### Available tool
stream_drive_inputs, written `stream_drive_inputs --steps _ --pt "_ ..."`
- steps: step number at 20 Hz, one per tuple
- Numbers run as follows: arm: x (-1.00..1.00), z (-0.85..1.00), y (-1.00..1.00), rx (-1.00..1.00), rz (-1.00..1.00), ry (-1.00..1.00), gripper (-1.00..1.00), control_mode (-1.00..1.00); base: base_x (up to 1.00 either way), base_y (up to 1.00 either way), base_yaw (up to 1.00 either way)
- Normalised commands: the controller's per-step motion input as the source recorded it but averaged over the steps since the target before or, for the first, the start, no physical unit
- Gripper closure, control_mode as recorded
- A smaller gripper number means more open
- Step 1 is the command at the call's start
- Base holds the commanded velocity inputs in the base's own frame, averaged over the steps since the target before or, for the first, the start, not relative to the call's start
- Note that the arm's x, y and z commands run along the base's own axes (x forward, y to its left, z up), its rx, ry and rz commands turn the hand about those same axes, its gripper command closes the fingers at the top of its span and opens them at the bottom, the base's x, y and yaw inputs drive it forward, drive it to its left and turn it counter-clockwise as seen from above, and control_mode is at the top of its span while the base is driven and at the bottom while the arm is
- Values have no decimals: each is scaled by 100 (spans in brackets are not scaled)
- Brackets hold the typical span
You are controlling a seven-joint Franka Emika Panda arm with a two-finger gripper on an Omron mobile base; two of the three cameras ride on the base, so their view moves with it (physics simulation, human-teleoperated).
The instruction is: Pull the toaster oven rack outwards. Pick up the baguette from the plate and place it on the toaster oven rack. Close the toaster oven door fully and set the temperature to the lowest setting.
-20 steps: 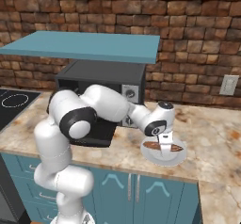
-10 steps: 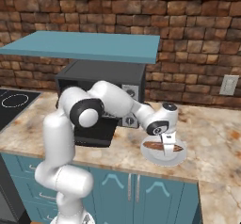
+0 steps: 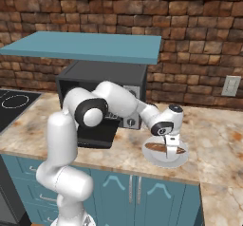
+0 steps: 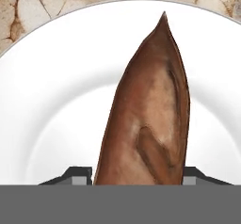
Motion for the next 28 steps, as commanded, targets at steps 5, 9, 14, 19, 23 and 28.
stream_drive_inputs --steps 5,9,14,19,23,28 --pt "-19 17 0 0 0 -9 100 -100 0 0 0" --pt "-37 100 -7 0 0 -1 100 -100 0 0 0" --pt "-35 100 29 0 0 -6 100 -100 0 0 0" --pt "-34 100 58 0 0 -23 100 -100 0 0 0" --pt "-3 100 78 0 0 -20 100 -100 0 0 0" --pt "1 71 100 -8 -4 -16 100 -100 0 0 0"
